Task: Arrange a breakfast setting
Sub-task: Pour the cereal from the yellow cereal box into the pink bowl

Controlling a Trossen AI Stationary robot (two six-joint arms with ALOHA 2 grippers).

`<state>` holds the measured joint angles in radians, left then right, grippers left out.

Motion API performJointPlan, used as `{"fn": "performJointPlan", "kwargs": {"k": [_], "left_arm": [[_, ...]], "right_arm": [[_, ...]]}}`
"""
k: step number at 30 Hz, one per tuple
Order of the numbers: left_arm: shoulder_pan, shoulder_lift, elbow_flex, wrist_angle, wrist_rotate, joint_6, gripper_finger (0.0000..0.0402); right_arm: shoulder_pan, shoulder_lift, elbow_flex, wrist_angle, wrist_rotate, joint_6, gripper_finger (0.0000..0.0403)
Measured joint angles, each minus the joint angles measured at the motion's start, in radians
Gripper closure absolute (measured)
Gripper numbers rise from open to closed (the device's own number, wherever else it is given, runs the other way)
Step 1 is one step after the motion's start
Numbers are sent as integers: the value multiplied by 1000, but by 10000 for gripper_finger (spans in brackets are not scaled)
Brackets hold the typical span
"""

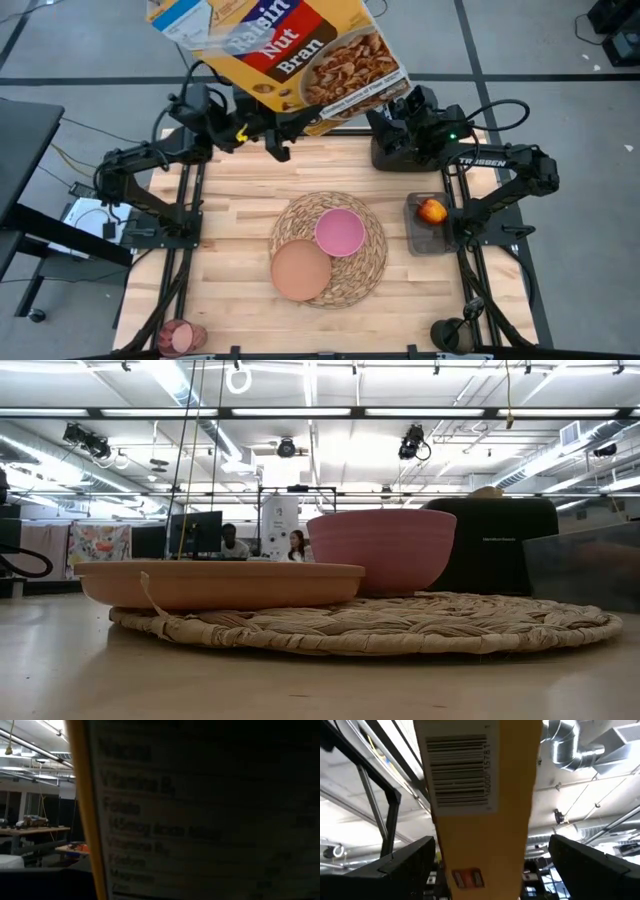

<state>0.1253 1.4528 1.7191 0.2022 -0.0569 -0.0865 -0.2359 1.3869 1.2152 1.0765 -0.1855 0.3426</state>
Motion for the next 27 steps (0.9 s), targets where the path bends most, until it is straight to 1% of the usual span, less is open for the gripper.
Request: {"fn": "performJointPlan", "kwargs": {"k": [2,6,11,16,21,24,27], "left_arm": [[2,5,0,-23,0,1,154],[7,13,0,5,5,0,154],[8,16,1,26,1,-15,154],[4,58,0,-8,1,-39,154],[3,88,1,21,5,-62,154],[3,106,3,33,0,-61,154],[1,110,3,32,0,-62,153]], "right_arm": [[-1,0,0,5,-25,10,13],[0,0,0,8,-72,30,13],[-1,0,0,31,-59,24,13],[-8,0,0,51,-49,25,13],[-7,0,7,63,-50,23,15],[-8,-1,10,72,-48,22,26],[-8,-1,10,77,-26,21,50]]}}
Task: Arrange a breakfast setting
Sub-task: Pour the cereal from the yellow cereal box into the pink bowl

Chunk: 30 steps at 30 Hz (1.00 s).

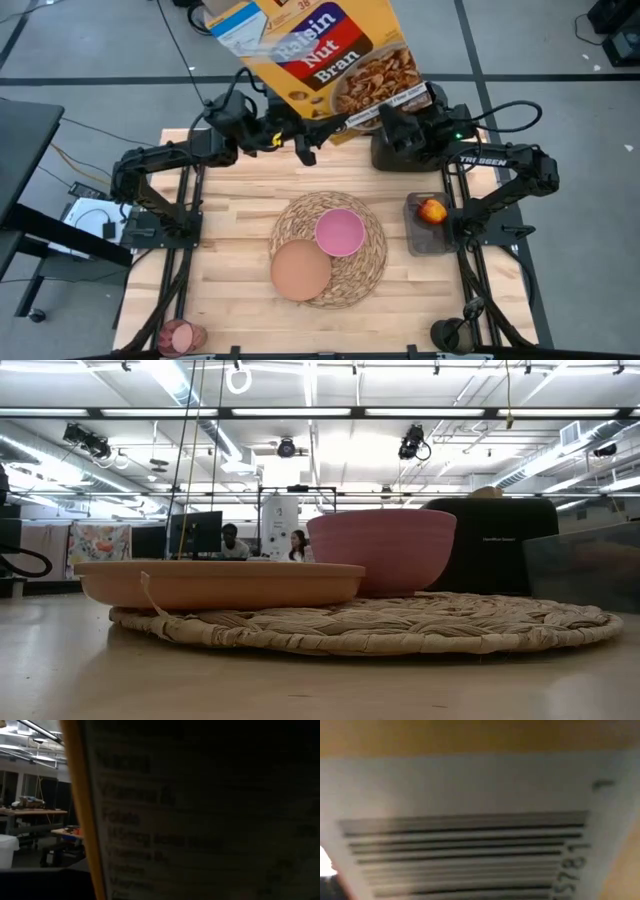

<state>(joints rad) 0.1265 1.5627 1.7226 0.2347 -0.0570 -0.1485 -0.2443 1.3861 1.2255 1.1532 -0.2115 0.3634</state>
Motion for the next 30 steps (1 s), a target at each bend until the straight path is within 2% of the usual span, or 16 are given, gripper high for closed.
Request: {"fn": "performJointPlan", "kwargs": {"k": [8,15,23,30], "left_arm": [[1,-1,0,-9,0,21,133],[2,-1,0,-11,-3,5,124],[8,-47,-4,-83,-7,5,87],[6,-135,-4,-203,-7,109,85]], "right_arm": [[-15,0,0,-2,-3,-27,159],[-29,0,0,-1,-18,-45,160],[-33,2,0,-3,-22,-65,160],[-37,3,0,14,-23,-72,160]]}}
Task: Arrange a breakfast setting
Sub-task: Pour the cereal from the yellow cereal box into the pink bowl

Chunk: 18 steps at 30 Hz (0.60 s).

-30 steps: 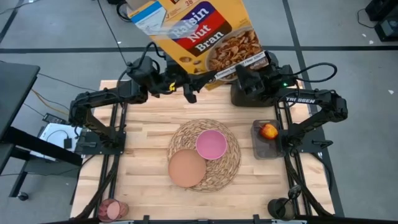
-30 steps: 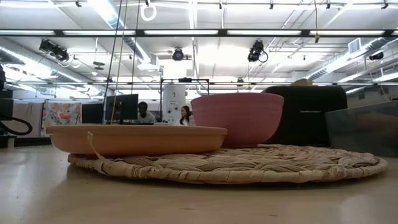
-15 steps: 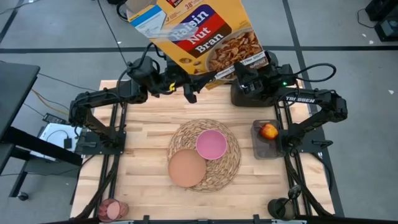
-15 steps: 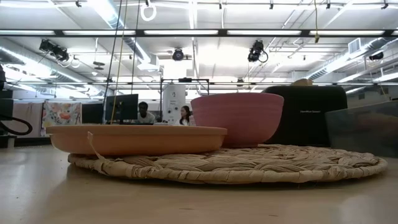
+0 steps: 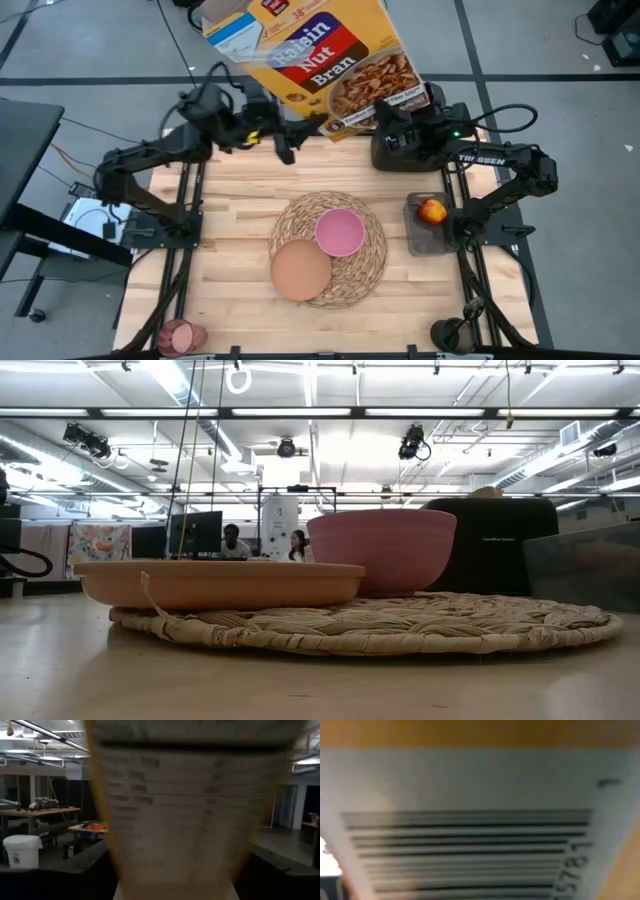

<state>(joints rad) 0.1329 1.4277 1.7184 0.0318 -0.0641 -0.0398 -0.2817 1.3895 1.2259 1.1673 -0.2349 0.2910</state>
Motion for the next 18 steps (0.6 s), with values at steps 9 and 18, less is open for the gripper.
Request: {"fn": "performJointPlan", "kwargs": {"k": [9,18], "left_arm": [[-21,-173,1,-364,-50,-1,85],[-149,-302,2,-703,-224,-110,86]], "right_arm": [[-44,-20,-35,39,-75,102,160],[-82,-259,-284,-68,-85,107,160]]}}
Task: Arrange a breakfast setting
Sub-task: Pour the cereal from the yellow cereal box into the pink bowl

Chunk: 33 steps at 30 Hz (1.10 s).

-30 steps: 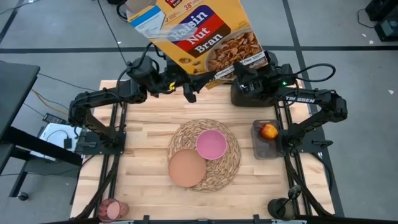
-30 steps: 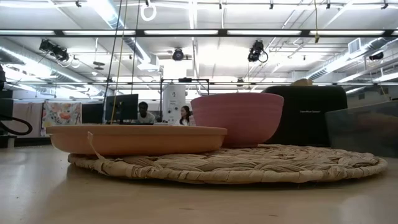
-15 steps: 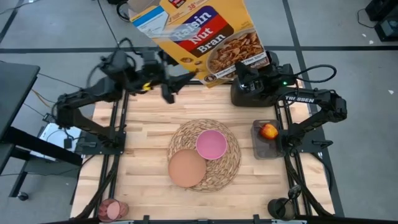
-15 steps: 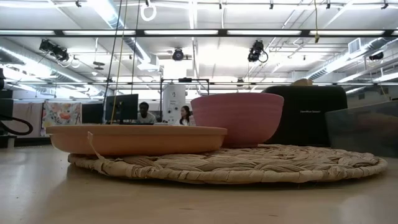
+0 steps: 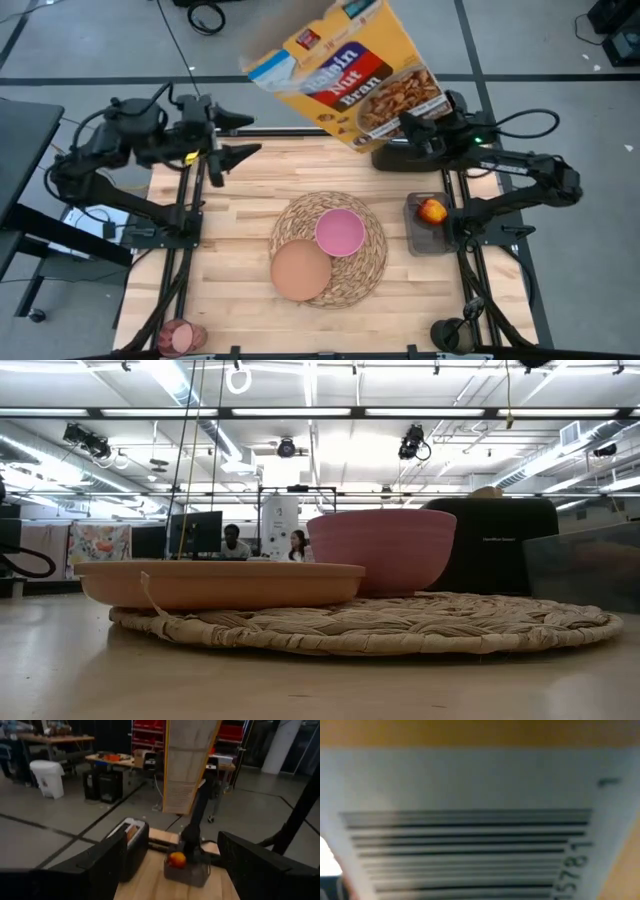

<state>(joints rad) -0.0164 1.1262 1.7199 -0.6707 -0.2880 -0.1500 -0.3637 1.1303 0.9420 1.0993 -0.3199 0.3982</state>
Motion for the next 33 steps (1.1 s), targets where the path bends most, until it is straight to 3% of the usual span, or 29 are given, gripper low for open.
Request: {"fn": "performJointPlan", "kwargs": {"k": [7,16,25,33], "left_arm": [[-68,-7,-1,-121,-118,-54,86],[-73,18,-1,-193,-226,-249,86],[-80,102,-2,-106,-304,-371,86],[-80,138,0,-69,-365,-443,86]], "right_arm": [[-5,-266,-178,-294,6,3,160],[-15,-533,-343,-444,-21,71,160],[-47,-842,-335,-836,-149,94,160],[-58,-1073,-334,-1120,-182,117,160]]}}
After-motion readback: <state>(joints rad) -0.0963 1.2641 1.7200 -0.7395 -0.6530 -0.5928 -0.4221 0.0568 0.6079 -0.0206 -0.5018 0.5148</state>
